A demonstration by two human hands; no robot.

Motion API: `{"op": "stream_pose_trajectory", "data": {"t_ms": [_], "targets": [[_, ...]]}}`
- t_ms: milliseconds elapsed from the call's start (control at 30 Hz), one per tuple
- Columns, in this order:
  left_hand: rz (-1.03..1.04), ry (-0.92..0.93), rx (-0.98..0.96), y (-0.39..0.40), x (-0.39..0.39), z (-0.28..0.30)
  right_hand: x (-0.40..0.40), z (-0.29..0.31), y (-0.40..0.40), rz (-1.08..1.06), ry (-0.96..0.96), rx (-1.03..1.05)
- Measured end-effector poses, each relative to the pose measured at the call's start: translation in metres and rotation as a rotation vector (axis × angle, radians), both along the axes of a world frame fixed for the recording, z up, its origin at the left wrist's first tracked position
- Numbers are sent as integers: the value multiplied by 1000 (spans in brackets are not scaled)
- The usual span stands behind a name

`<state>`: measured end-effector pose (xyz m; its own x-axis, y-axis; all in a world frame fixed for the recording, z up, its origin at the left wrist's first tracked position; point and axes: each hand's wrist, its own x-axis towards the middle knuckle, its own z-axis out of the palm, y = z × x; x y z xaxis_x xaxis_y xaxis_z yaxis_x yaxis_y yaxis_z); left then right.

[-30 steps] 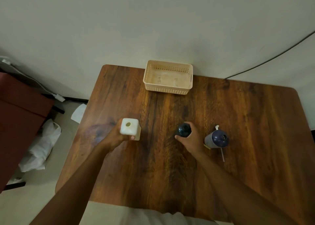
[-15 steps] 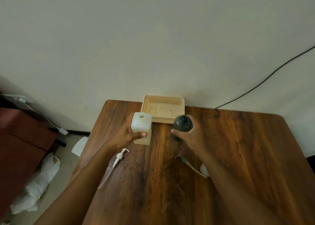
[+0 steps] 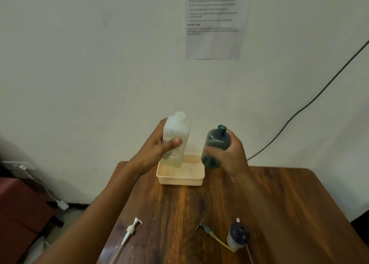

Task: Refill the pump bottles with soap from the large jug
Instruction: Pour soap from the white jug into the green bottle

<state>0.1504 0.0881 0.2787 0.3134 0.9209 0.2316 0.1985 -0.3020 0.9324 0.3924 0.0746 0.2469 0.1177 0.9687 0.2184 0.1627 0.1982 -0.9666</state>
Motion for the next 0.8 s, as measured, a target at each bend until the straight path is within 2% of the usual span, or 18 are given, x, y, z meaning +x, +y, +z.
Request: {"op": "stream_pose_trajectory", "data": {"t_ms": [333,800], "targets": [[-64,48,130,-5,30,70,22,83,-14,24,-52,139],[-144,254,217,-7,42,101,45,119,-27,71,-339,168]]}}
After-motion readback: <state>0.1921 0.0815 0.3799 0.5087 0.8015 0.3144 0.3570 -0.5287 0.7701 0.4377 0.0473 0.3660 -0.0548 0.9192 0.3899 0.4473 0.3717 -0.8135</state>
